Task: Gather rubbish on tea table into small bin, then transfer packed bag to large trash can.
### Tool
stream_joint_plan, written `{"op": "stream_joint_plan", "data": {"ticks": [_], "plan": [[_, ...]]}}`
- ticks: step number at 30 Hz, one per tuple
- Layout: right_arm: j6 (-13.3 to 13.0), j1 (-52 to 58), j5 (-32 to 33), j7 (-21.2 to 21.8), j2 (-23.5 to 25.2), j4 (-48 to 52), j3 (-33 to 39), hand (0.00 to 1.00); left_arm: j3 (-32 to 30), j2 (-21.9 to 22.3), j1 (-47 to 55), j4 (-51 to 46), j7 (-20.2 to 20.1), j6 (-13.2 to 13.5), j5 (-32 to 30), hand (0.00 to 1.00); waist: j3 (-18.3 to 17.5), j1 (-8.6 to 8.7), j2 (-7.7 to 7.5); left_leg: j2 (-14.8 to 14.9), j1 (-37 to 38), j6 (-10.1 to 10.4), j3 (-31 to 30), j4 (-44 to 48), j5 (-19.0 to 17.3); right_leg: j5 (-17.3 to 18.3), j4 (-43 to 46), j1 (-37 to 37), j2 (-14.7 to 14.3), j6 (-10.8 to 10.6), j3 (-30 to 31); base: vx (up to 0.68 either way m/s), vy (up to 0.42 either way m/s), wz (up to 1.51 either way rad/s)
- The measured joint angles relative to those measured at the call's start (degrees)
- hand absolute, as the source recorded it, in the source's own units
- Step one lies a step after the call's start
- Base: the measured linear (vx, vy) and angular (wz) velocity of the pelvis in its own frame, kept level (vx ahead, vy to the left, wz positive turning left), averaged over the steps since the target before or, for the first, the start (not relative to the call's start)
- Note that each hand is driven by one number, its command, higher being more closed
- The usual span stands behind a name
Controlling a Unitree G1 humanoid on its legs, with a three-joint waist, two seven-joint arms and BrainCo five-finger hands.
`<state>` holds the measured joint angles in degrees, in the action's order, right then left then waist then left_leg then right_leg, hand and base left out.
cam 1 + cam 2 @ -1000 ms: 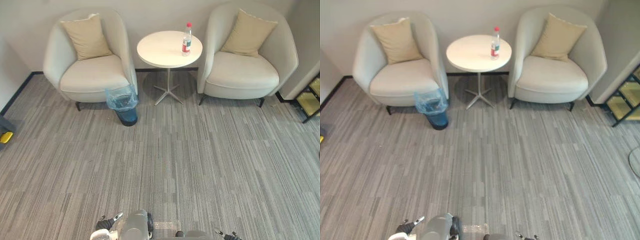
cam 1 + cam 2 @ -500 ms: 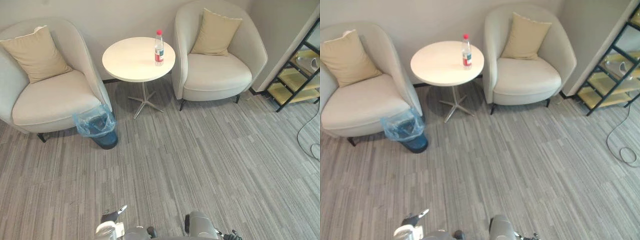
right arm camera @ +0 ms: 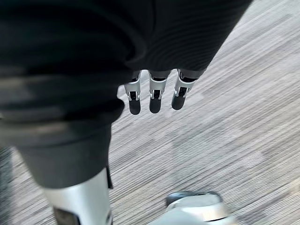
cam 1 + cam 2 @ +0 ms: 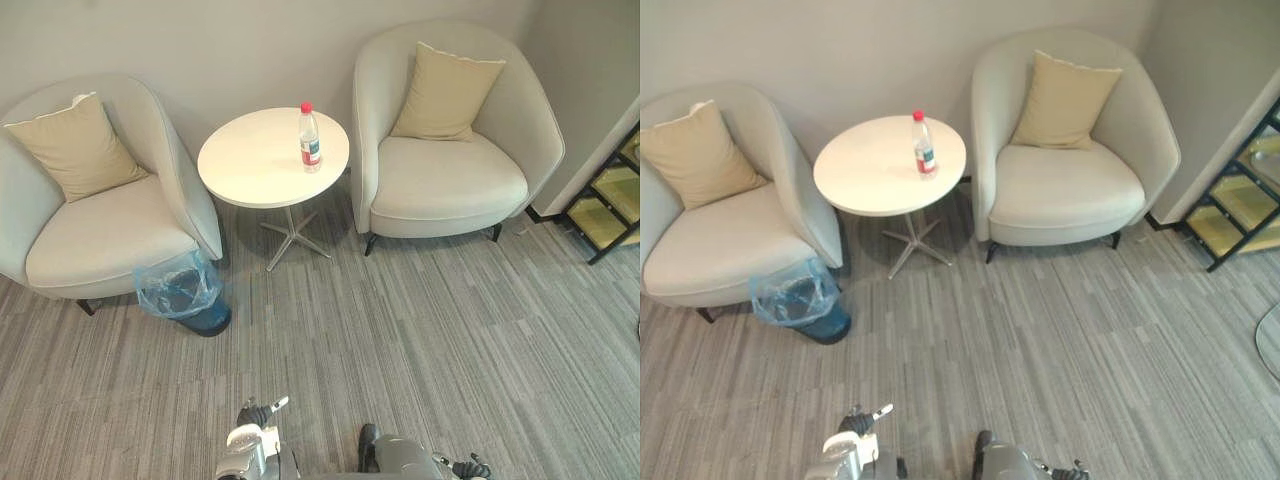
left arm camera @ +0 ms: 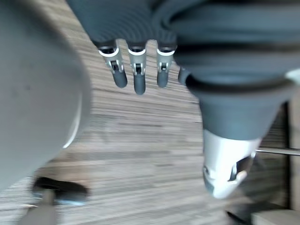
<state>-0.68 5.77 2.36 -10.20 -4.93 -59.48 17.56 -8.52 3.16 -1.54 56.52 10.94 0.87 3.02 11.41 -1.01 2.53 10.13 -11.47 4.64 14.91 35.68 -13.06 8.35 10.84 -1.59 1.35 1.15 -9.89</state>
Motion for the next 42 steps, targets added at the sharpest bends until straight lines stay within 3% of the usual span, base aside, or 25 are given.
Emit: {"op": "stream_joint_plan", "data": {"ticks": [1,2,3,5,9,10,11,12,13,15,19,21,22,23,25,27,28,29,31,33,34,36,37,38,42], "plan": [[0.0,0.0,0.0,0.0,0.0,0.0,0.0,0.0,0.0,0.0,0.0,0.0,0.0,0.0,0.0,0.0,0.0,-0.08,0.03,-0.3,-0.4,-0.2,0.3,-2.7,0.1,0.0,-0.5,0.4,-0.1,0.0,0.3,0.25,0.043,-0.4],[-0.1,-0.1,0.0,0.0,-0.1,0.0,0.0,0.0,0.2,0.0,0.0,0.0,0.0,0.0,-0.1,0.0,-0.1,-0.52,0.18,-1.6,-0.3,-0.3,0.0,-13.0,2.1,0.0,-2.0,1.7,-0.6,0.0,1.2,0.35,0.123,-0.49],[-0.1,-0.1,-0.1,0.0,-0.2,-0.1,0.0,0.0,0.6,-0.1,-0.1,0.0,-0.1,0.0,-0.1,0.0,-0.2,-1.23,0.47,-2.4,-0.3,-0.1,-0.9,-20.2,6.1,0.1,-3.5,2.8,-1.2,-0.2,2.5,0.38,0.153,-0.55],[0.0,-0.4,-0.2,0.1,-0.1,-0.7,0.0,0.0,0.7,-0.4,-0.7,0.6,-0.1,0.0,-0.4,0.0,-0.7,-2.55,0.37,-3.4,0.7,-1.2,-1.4,-21.9,10.7,0.2,-5.7,4.9,-1.4,-1.3,5.1,0.4,0.167,-0.57],[0.0,-1.1,-0.1,0.8,0.9,-1.1,0.2,0.0,0.3,-0.8,-0.8,1.1,-1.3,0.0,-1.0,0.0,-1.6,-2.77,-2.19,-7.5,3.2,-4.4,0.8,-21.6,6.5,3.8,-0.2,4.1,3.2,-4.4,8.1,0.45,0.176,-0.16],[-0.2,-1.6,0.0,1.2,0.9,-0.6,0.2,0.0,0.5,-0.9,-0.9,1.8,-1.3,-0.2,-1.2,0.0,-1.9,-2.74,-2.08,-8.8,5.4,-4.8,1.8,-22.7,5.0,6.0,10.5,0.0,4.0,-7.3,10.8,0.39,0.208,-0.2],[-0.8,-2.0,0.2,1.9,1.2,0.5,-0.1,0.0,0.6,-1.3,-1.1,2.7,-1.3,-0.5,-1.3,0.0,-1.8,-2.23,-2.18,-10.2,8.1,-5.1,1.7,-23.8,3.7,5.5,26.9,-6.8,5.1,-9.9,12.4,0.36,0.201,-0.07],[-1.1,-2.0,0.2,2.1,1.4,1.1,-0.1,0.0,0.6,-1.5,-1.2,2.8,-1.3,-0.6,-1.3,0.0,-1.7,-1.91,-2.34,-10.5,9.1,-5.2,1.4,-23.8,3.1,4.7,31.7,-8.7,5.6,-10.7,12.4,0.39,0.16,0.22],[-1.5,-1.7,0.3,2.7,1.7,2.4,-0.1,0.0,0.6,-1.8,-1.2,3.2,-1.3,-1.1,-1.3,0.0,-1.6,-1.23,-2.7,-11.2,12.0,-5.3,0.3,-23.7,1.4,4.7,40.1,-11.4,6.6,-10.6,11.8,0.54,0.093,0.4],[-1.7,-1.2,0.2,3.1,2.0,3.1,-0.2,0.0,0.6,-1.8,-1.3,3.9,-1.3,-1.3,-1.2,0.0,-1.8,-1.12,-2.53,-10.9,18.5,-5.3,-1.3,-25.2,-1.0,6.5,44.1,-15.1,6.9,-8.2,9.2,0.52,0.02,0.42],[-2.2,-1.6,0.3,3.4,2.2,3.9,-0.3,0.0,0.6,-1.1,-1.1,5.0,-1.5,-1.3,-1.3,0.0,-1.6,0.57,-2.34,-7.7,25.3,-5.3,-5.3,-29.6,-1.0,7.2,32.5,-19.2,5.3,-5.0,4.3,0.47,-0.144,0.66],[-2.2,-1.8,0.3,3.4,2.7,3.6,-0.6,0.0,0.4,-0.6,-1.1,4.8,-2.1,-1.2,-1.4,0.0,-1.7,0.73,-3.39,-6.7,27.9,-3.5,-7.9,-30.0,-3.4,-0.4,14.1,-19.2,3.2,-5.6,7.8,0.58,-0.313,0.66],[-2.2,-1.9,0.6,3.4,2.7,3.6,-0.6,0.0,0.2,-0.6,-1.0,4.9,-2.3,-1.2,-1.5,0.0,-1.4,0.8,-4.0,-6.9,28.7,-2.8,-8.3,-29.8,-4.0,-5.5,12.8,-18.6,3.3,-5.3,8.3,0.62,-0.326,0.41],[-2.2,-3.4,1.0,3.5,1.5,3.1,-0.4,0.0,0.1,0.0,-1.5,5.4,-3.1,-1.2,-1.9,0.0,-0.4,0.72,-1.43,-4.8,30.1,-2.5,-9.9,-29.2,-4.7,-4.2,15.5,-17.5,1.8,-2.5,7.2,0.46,-0.25,0.22],[-2.2,-4.1,1.1,3.6,1.5,3.0,-0.3,0.0,-1.6,0.4,-1.4,5.6,-3.4,-1.3,-1.9,0.0,-0.4,0.76,-0.87,-4.4,29.8,-2.2,-11.7,-27.1,-2.8,-0.2,19.1,-17.7,1.7,-1.4,6.5,0.49,-0.279,0.23],[-2.2,-4.0,2.6,3.3,1.4,2.2,0.2,0.0,-1.6,0.5,-1.0,5.6,-3.5,-1.3,-2.4,0.0,-1.2,1.09,0.48,-1.7,26.8,0.1,-14.9,-19.1,-0.7,3.1,18.5,-14.1,1.6,0.3,2.2,0.41,-0.24,0.65],[-2.2,-3.9,2.6,3.3,1.4,2.2,0.2,0.0,-1.7,0.4,-1.2,5.6,-3.6,-1.3,-2.6,0.0,-1.3,1.12,0.56,-1.4,25.2,0.8,-15.5,-16.1,-0.2,3.4,17.6,-13.2,1.5,0.3,1.4,0.37,-0.223,0.89],[-2.2,-3.8,2.7,3.3,1.6,2.3,-0.1,0.0,-1.8,0.4,-1.8,5.2,-3.6,-1.3,-2.9,0.0,-1.1,1.06,0.41,-0.3,18.9,4.3,-16.2,-4.1,2.9,3.4,14.2,-9.7,1.6,0.4,-0.3,0.28,-0.159,0.66],[-2.0,-3.9,2.8,3.4,1.5,1.6,-1.2,0.0,-1.7,0.4,-1.1,3.5,-3.5,-1.2,-2.9,0.0,-1.0,-0.14,0.46,1.5,13.4,5.6,-13.4,7.0,2.1,2.9,9.5,-4.0,1.4,1.3,-1.8,0.35,-0.118,0.42],[-1.2,-4.6,2.8,3.7,0.8,-0.3,-2.0,0.0,-1.5,0.0,-1.0,3.0,-3.7,-1.1,-2.9,0.0,-1.0,-0.93,0.04,2.3,11.1,3.1,-8.1,8.3,-0.9,2.7,5.9,1.3,1.7,1.4,-2.3,0.31,-0.019,0.13],[-0.3,-4.7,2.8,4.4,1.2,0.5,-2.0,0.0,-1.6,0.4,-0.8,2.6,-4.1,-1.1,-3.0,0.0,-1.2,-1.09,0.15,1.8,9.2,1.6,-6.2,4.4,-2.4,2.6,4.6,3.8,2.2,1.3,-2.4,0.24,0.087,0.05],[-0.8,-4.7,2.8,4.6,1.7,1.8,-2.0,0.0,-1.6,0.4,-0.8,2.2,-4.2,-0.5,-3.0,0.0,-1.3,-1.34,0.07,0.3,7.2,1.0,-6.2,-5.5,-2.4,2.4,4.0,4.9,3.0,0.9,-2.0,0.2,0.105,-0.09],[-1.0,-4.6,2.8,4.6,2.4,2.4,-2.3,0.0,-1.6,0.3,-0.9,2.2,-4.1,-0.5,-3.0,0.0,-1.3,-1.62,0.15,-0.4,6.3,0.3,-6.5,-13.4,0.3,2.5,3.8,5.1,3.1,0.1,-1.5,0.17,0.156,-0.3],[-1.1,-4.5,2.7,4.6,2.7,2.2,-3.5,0.0,-1.6,0.3,-1.1,2.6,-3.9,-0.6,-3.1,0.0,-1.7,-1.85,0.5,-1.7,5.5,1.8,-8.2,-18.7,6.7,3.4,3.9,5.1,2.7,-2.4,0.1,0.26,0.211,-0.37],[-1.6,-3.5,4.5,5.5,4.9,2.1,-5.5,0.0,0.1,-0.8,-1.3,3.0,-3.8,-0.6,-4.0,0.0,-3.6,-2.18,-3.96,-6.0,8.7,0.0,-6.1,-23.4,7.4,3.0,1.8,5.1,6.3,-4.1,4.7,0.17,0.168,-0.07]]}}
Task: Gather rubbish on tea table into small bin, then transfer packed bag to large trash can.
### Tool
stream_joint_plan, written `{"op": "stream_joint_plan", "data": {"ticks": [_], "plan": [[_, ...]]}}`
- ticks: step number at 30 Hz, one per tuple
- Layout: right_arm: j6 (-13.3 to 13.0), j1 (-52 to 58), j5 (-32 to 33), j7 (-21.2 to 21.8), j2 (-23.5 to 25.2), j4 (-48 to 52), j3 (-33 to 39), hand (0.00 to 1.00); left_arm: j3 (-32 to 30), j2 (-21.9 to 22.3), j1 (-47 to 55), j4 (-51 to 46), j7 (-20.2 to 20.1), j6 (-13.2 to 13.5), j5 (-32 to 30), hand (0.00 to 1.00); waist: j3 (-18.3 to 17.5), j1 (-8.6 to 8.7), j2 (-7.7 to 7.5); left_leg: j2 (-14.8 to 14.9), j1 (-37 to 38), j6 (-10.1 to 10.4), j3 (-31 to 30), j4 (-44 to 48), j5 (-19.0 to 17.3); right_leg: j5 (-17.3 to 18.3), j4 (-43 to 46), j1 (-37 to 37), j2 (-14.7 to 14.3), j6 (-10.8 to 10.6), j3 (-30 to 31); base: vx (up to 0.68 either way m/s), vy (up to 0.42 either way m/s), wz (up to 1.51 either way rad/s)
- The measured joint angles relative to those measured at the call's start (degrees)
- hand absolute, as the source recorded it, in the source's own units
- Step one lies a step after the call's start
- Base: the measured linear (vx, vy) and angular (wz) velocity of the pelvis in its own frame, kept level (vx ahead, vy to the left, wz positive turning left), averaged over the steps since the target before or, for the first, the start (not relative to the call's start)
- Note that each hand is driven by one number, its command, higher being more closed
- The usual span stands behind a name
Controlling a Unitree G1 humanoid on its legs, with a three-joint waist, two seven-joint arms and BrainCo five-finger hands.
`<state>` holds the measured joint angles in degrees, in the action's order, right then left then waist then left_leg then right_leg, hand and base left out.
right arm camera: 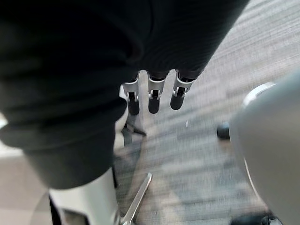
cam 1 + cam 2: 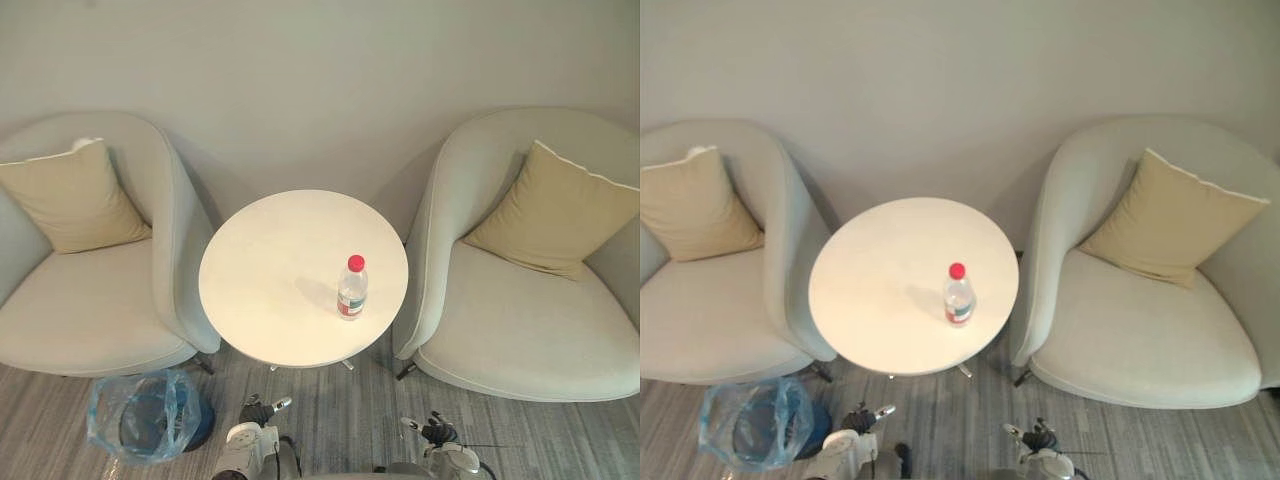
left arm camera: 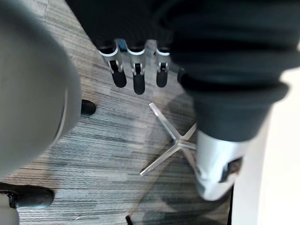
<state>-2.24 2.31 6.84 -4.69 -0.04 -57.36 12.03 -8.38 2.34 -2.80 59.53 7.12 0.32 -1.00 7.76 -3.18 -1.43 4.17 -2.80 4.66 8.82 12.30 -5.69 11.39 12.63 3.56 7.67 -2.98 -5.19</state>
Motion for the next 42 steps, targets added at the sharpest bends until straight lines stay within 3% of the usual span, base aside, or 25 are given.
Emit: {"op": "stream_joint_plan", "data": {"ticks": [8,12,17,21,29,35,42], "plan": [[-0.1,-0.2,-0.2,-1.2,1.0,-0.3,-0.1,0.0,1.8,-0.6,-0.4,2.6,-1.1,0.0,-1.2,0.0,-1.3,0.06,-0.62,-2.2,3.9,-0.9,0.5,-8.6,3.7,-0.5,-2.1,0.5,1.1,-0.9,0.8,0.03,0.029,-0.03],[-0.3,0.2,-3.2,-3.0,-1.4,1.6,-2.6,0.0,2.9,-1.2,-0.5,3.2,-0.5,0.0,-1.2,0.0,-1.3,0.2,-0.67,-2.7,5.0,-1.0,-0.7,-12.5,6.3,-0.7,-2.3,0.4,1.0,-1.2,0.4,-0.04,-0.024,0.11],[-2.0,4.7,-9.9,-5.0,-6.3,21.3,-5.7,0.0,3.3,-2.4,1.2,1.7,0.5,0.6,-1.3,0.0,-1.2,0.7,-0.98,-3.6,5.2,-1.6,-1.8,-16.2,8.9,-1.3,-3.7,-0.5,1.3,-2.2,1.0,-0.09,0.031,0.06],[-3.3,7.7,-14.3,-5.0,-7.5,34.3,-7.3,0.0,4.2,-5.1,3.1,0.7,0.5,1.4,-2.1,0.0,-1.4,0.96,-1.22,-4.8,5.5,-1.6,-4.8,-17.4,9.2,-2.2,-5.1,-0.5,1.4,-2.8,2.2,-0.05,0.052,-0.07],[-5.1,6.8,-18.8,-4.7,-9.1,39.1,-9.6,0.0,6.6,-7.9,5.0,0.7,0.4,2.0,-2.3,0.0,-1.4,0.95,-1.2,-5.9,4.9,-1.9,-9.4,-17.3,9.5,-3.5,-8.0,0.5,1.6,-3.1,2.4,0.01,0.007,0.05],[-6.0,3.0,-20.3,-5.0,-11.9,41.2,-11.2,0.0,8.4,-8.2,4.8,0.4,0.4,2.4,-2.3,0.0,-0.6,0.95,-0.21,-6.0,4.6,-2.0,-13.1,-17.1,9.4,-3.9,-8.7,0.5,1.4,-3.1,2.4,0.0,-0.018,-0.01],[-6.2,-0.8,-17.6,-5.6,-11.6,41.3,-11.3,0.0,9.6,-7.9,4.2,-1.5,0.4,3.1,-2.2,0.0,2.3,0.31,1.45,-6.1,2.5,-1.9,-16.0,-16.0,9.5,-3.9,-8.9,0.5,1.3,-3.0,-0.2,-0.03,-0.022,0.21]]}}
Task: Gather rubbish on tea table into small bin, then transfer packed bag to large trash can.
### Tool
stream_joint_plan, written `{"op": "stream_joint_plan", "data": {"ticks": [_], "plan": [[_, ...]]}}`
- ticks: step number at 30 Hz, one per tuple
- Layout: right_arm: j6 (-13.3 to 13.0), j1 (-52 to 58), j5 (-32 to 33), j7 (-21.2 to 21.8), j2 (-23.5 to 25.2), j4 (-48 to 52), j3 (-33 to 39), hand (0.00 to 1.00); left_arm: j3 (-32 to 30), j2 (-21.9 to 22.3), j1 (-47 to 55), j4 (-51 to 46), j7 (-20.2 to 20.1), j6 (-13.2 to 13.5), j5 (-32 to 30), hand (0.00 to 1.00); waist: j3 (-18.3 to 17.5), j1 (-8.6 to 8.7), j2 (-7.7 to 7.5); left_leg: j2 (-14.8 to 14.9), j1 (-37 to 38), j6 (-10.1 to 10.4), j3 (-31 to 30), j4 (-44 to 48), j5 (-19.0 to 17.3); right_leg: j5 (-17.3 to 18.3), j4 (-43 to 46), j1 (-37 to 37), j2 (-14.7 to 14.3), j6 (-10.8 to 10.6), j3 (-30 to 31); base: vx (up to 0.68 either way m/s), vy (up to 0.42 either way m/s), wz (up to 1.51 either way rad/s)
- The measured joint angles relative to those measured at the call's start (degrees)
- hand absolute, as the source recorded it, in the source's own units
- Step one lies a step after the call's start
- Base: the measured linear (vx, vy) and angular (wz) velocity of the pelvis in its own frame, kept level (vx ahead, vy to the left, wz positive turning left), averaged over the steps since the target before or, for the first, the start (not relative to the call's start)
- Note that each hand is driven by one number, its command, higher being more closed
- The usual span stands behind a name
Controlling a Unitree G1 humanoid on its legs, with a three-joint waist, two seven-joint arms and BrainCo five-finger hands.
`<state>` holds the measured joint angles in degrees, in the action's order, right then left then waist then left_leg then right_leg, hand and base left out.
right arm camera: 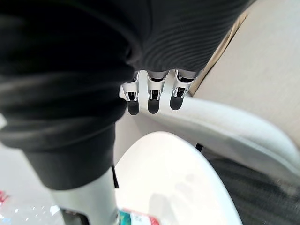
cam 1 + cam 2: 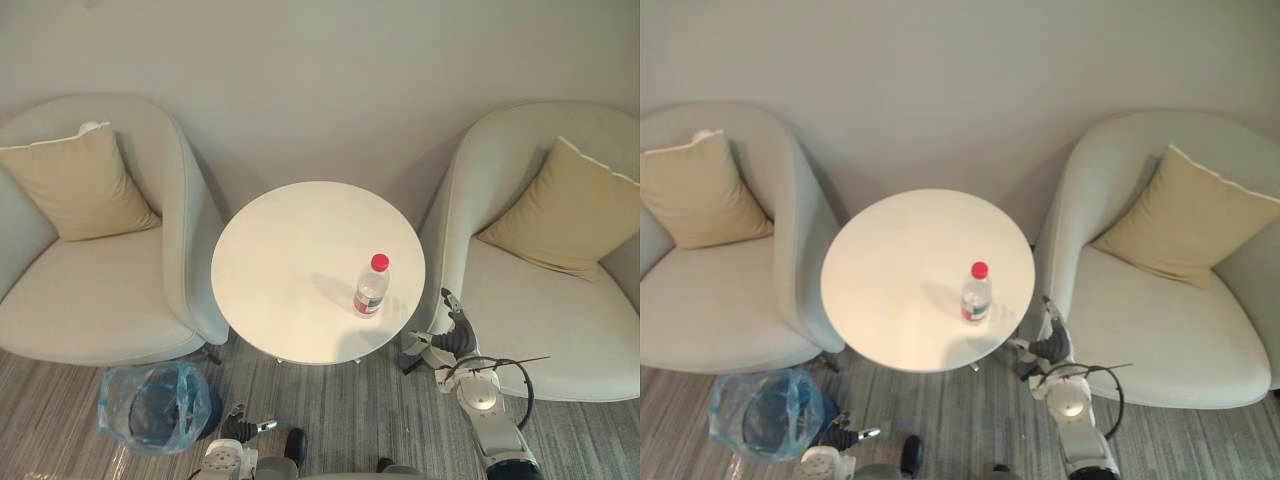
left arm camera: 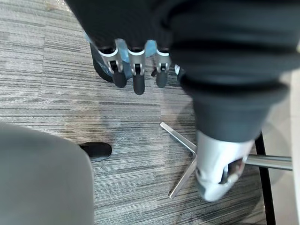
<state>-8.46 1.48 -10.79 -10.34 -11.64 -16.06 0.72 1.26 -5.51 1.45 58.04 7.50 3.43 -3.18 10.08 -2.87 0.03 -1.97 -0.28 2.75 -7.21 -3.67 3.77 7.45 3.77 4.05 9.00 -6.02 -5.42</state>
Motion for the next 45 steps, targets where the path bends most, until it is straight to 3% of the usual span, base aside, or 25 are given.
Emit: {"op": "stream_joint_plan", "data": {"ticks": [10,16,17,20,33,45], "plan": [[0.0,-4.5,5.2,-1.6,2.9,-1.0,-1.5,0.0,0.0,0.3,-1.2,-0.7,-0.1,0.1,1.1,0.0,2.7,-0.85,0.9,-0.4,-2.5,0.0,-2.9,0.9,0.0,0.0,-0.1,-0.2,0.0,0.0,-2.1,0.0,-0.012,0.16],[0.0,-8.5,9.2,-2.3,5.0,-1.2,-1.5,0.0,-0.1,0.4,-2.9,-1.4,-0.1,0.2,1.3,0.0,5.5,-2.42,1.28,-0.6,-4.7,0.1,-3.9,1.2,0.3,0.0,0.0,-1.2,0.0,0.1,-2.9,-0.02,0.002,0.1],[0.0,-8.8,9.5,-2.6,5.1,-1.2,-1.6,1.0,-0.1,0.5,-3.1,-1.4,-0.1,0.2,1.4,0.0,5.6,-2.68,1.25,-0.7,-5.0,0.1,-4.3,1.5,0.3,-0.1,0.0,-1.3,0.0,0.1,-3.1,0.01,0.003,0.21],[0.0,-11.4,11.0,-3.9,5.5,-1.3,-1.5,1.0,-0.3,0.7,-3.1,-2.3,-0.1,0.3,2.4,0.0,6.0,-3.61,1.2,-0.8,-5.9,0.1,-4.7,1.8,0.2,-0.1,0.4,-1.9,-0.1,0.2,-3.0,0.01,0.006,0.12],[0.0,-13.3,13.4,-5.2,7.0,-1.8,-1.2,1.0,-0.5,0.9,-3.2,-2.9,0.0,0.8,3.2,0.0,6.9,-4.19,1.31,-0.8,-6.0,0.1,-5.9,1.8,0.3,-0.1,1.6,-2.0,-0.1,0.2,-2.4,-0.01,0.003,0.06],[-0.7,-0.8,13.3,0.1,7.0,14.4,-0.4,1.0,-0.1,0.6,-3.1,-2.3,-1.1,-0.4,2.1,0.0,6.6,-3.1,1.18,-0.4,-2.6,0.2,-3.8,1.0,0.4,-0.1,1.0,-0.1,-0.1,0.1,0.3,-0.05,-0.001,-0.11]]}}
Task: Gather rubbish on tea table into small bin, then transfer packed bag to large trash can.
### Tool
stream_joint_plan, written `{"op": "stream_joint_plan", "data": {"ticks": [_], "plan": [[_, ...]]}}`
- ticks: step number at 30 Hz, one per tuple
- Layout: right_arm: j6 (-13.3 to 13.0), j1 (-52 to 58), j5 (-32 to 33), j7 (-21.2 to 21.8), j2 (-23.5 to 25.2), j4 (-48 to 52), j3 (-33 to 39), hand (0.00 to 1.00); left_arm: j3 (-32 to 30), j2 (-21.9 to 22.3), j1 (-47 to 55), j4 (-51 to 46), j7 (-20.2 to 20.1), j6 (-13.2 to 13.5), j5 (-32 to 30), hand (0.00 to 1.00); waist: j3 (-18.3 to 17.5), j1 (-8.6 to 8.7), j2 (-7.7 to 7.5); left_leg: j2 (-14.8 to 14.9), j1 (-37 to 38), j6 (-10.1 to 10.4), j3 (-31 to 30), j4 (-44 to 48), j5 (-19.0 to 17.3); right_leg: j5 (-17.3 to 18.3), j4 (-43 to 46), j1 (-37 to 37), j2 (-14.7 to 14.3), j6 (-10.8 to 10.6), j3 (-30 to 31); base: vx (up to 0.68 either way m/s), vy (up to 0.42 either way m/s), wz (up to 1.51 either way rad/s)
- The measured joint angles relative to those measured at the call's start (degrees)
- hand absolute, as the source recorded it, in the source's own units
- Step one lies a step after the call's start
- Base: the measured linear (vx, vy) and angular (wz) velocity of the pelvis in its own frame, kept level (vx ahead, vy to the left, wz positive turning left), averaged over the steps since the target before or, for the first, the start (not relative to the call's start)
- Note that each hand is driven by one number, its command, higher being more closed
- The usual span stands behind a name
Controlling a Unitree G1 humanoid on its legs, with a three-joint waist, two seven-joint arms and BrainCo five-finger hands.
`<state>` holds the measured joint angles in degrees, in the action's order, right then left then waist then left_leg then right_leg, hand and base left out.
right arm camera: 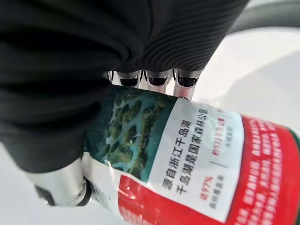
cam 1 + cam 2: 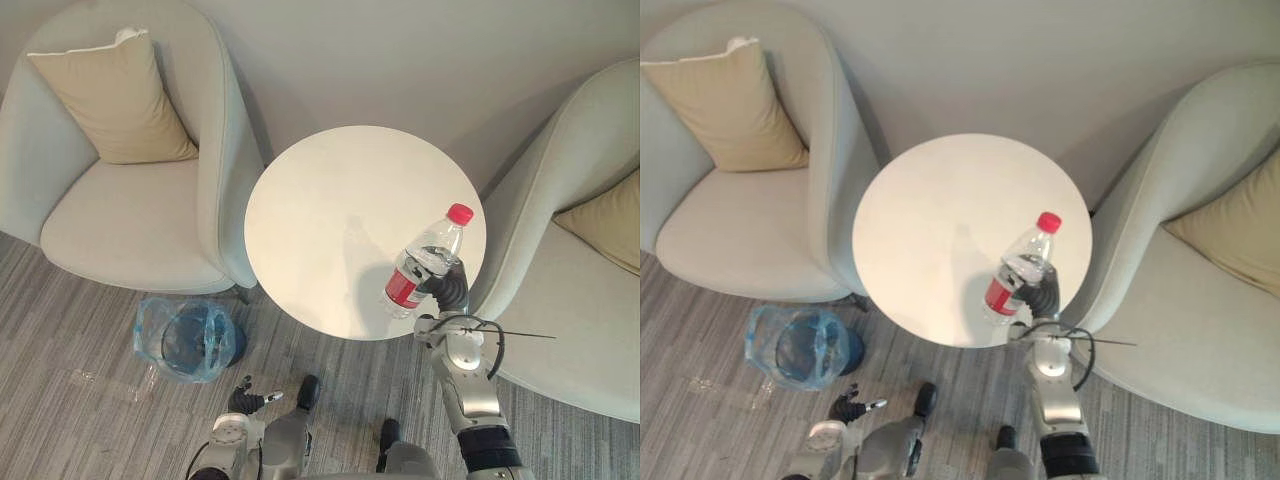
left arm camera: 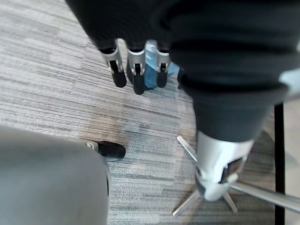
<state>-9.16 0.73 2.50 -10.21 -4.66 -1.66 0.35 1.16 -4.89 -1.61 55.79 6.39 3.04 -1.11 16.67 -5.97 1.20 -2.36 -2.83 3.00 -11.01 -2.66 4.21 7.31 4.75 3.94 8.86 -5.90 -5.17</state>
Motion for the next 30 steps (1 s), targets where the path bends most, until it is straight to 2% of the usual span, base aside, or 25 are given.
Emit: {"op": "stream_joint_plan", "data": {"ticks": [4,11,16,21,23,24,25,26,28,29,30], "plan": [[0.0,2.7,-0.3,1.7,0.0,1.1,-0.1,1.0,0.1,-0.1,0.2,0.5,-0.5,-0.6,-0.7,0.0,-0.8,1.24,-0.1,0.2,0.3,0.2,0.4,-0.8,0.8,0.1,-0.6,0.0,-0.1,-0.2,0.6,-0.08,-0.006,-0.05],[-0.1,7.6,-2.7,3.0,0.0,4.7,-1.6,1.0,1.9,-0.1,2.0,1.4,-0.6,-1.1,-1.1,0.0,-4.7,2.7,-0.08,0.5,1.0,0.2,1.0,-0.8,0.8,0.2,-0.5,0.2,-0.1,-0.3,1.1,-0.03,-0.003,-0.05],[0.0,9.4,-4.9,3.2,0.0,8.0,-2.2,1.0,2.0,0.8,2.1,1.6,-0.6,-1.1,-1.1,0.0,-5.1,2.77,0.14,0.5,1.8,0.3,0.3,-0.1,0.8,0.9,0.5,1.5,0.0,-0.3,0.2,-0.03,-0.013,0.08],[-0.6,9.8,-5.0,2.8,0.0,14.9,-2.8,1.0,-0.2,1.7,3.1,0.1,-0.8,-1.1,-1.5,0.0,-5.7,2.85,0.86,0.5,-2.6,0.4,-0.2,3.8,0.9,3.3,7.3,-2.6,-0.2,0.4,-2.2,-0.08,-0.022,0.26],[-0.6,8.1,-5.1,2.4,0.1,15.0,-2.6,1.0,-0.2,2.0,3.3,-0.6,-0.9,-1.1,-1.7,0.0,-5.9,3.0,1.51,0.6,-5.6,-1.7,1.4,4.8,3.8,3.1,7.4,-4.3,-0.8,1.8,-3.6,-0.14,-0.018,0.4],[-0.6,7.8,-5.1,2.2,0.4,15.2,-2.4,1.0,-0.6,2.3,3.4,-0.5,-1.0,-1.1,-2.3,0.0,-6.1,3.78,1.41,1.1,-4.8,-2.8,3.2,1.7,4.3,2.1,5.7,-4.8,0.1,2.8,-4.8,-0.14,0.024,0.56],[-0.6,7.5,-5.1,2.2,0.7,15.1,-2.0,1.0,-1.4,2.2,2.7,-0.2,-1.2,-1.3,-3.1,0.0,-5.9,4.09,1.02,2.4,-6.7,-5.5,12.2,9.3,-2.2,1.4,6.0,-5.0,1.2,2.4,-7.5,-0.14,0.024,0.73],[-0.6,7.6,-5.2,1.6,1.1,15.1,-0.9,1.0,-1.2,2.1,2.4,0.5,-1.5,-1.6,-3.9,0.0,-5.8,4.49,0.75,3.6,-7.1,-5.6,19.6,17.8,-6.4,1.4,7.1,-4.9,2.7,2.5,-9.5,-0.07,0.023,0.73],[-0.6,8.0,-5.2,0.7,1.2,15.1,0.7,1.0,0.5,2.3,2.7,1.2,-1.5,-1.6,-4.7,0.0,-6.3,6.43,1.2,6.2,-4.6,-3.8,26.6,22.2,-10.6,1.0,7.2,-3.6,3.9,1.8,-12.1,-0.05,0.044,0.74],[-0.6,8.3,-5.5,0.2,1.1,15.1,1.8,1.0,1.9,2.4,2.7,1.6,-1.6,-1.7,-5.2,0.0,-7.0,7.01,2.01,6.6,-3.7,-2.5,27.6,19.2,-11.3,0.8,7.3,-3.9,3.8,1.4,-13.2,-0.06,0.109,0.79],[-0.7,8.2,-6.9,-0.4,1.4,14.3,3.0,1.0,3.3,2.5,2.3,2.3,-1.7,-1.7,-6.0,0.0,-7.4,7.07,2.15,5.5,-2.4,-1.9,27.4,14.6,-10.4,0.2,6.8,-4.0,3.8,0.4,-13.5,-0.09,0.119,0.57]]}}
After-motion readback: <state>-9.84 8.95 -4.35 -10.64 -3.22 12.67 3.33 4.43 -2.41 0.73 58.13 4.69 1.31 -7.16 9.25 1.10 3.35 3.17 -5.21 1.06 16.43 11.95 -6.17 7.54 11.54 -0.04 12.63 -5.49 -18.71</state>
